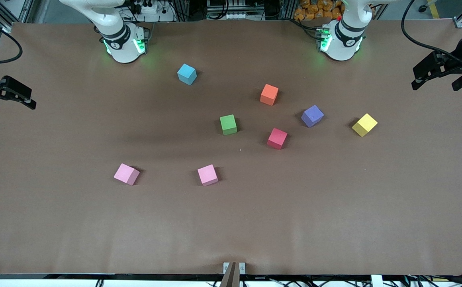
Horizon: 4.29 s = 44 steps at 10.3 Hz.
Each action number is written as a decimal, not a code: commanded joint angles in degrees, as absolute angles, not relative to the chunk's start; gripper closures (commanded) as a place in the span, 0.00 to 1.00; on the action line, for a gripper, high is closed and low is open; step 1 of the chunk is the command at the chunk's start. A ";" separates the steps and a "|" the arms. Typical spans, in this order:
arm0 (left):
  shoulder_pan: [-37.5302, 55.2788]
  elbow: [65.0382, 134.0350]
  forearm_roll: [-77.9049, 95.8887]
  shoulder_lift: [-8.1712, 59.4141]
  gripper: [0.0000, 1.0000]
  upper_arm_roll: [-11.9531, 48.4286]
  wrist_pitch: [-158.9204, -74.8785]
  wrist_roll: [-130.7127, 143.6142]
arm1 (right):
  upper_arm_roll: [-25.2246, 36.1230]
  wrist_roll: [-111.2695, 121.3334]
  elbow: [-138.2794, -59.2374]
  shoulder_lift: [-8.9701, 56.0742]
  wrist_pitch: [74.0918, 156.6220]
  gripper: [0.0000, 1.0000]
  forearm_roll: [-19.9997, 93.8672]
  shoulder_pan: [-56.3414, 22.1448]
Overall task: Arrange blocks into number 1
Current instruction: 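Reach the right gripper to the green block while the left gripper reaches purple, then grasp the green block with the right gripper while the left gripper grasps purple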
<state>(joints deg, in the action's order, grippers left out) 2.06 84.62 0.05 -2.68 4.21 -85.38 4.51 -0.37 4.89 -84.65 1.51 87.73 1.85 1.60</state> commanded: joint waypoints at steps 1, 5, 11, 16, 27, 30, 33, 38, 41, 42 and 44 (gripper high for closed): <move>1.76 83.49 0.35 -2.20 0.00 4.31 -83.94 4.66 | 0.35 3.25 -82.98 1.93 86.92 0.00 1.14 0.53; 3.25 88.32 0.44 3.40 0.00 4.74 -84.98 4.57 | 0.26 3.25 -82.62 2.19 87.89 0.00 1.23 0.09; 1.67 112.30 5.96 0.00 0.00 4.75 -101.59 18.51 | -0.09 3.69 -84.20 9.13 91.05 0.00 2.29 -6.83; 1.76 122.58 8.35 3.08 0.00 4.75 -108.87 32.43 | -0.17 0.71 -90.33 11.86 98.06 0.00 7.19 -20.81; 1.93 126.92 16.26 14.05 0.00 13.18 -120.41 31.47 | -2.81 -21.95 -96.86 30.48 124.61 0.00 7.47 -42.17; 1.58 126.65 17.04 16.26 0.00 13.18 -120.41 31.38 | -2.73 -25.92 -97.47 32.78 128.31 0.00 7.47 -44.56; 1.58 126.74 19.15 16.52 0.00 13.45 -120.59 30.59 | -2.81 -26.98 -98.69 33.40 129.98 0.00 7.29 -44.74; 1.32 126.83 21.27 18.54 0.00 13.71 -121.46 28.39 | -2.90 -28.03 -99.67 35.06 133.68 0.00 7.47 -45.00; 1.23 126.83 21.36 20.12 0.00 13.62 -122.69 28.12 | -2.81 -29.00 -99.75 36.30 134.64 0.00 7.38 -45.62; 1.23 126.91 21.44 20.30 0.00 13.71 -122.70 28.12 | -2.81 -29.09 -99.93 36.65 135.08 0.00 7.47 -45.96; 0.88 127.00 21.62 20.65 0.00 13.62 -122.70 28.21 | -2.81 -29.88 -101.94 36.48 137.36 0.02 7.38 -46.14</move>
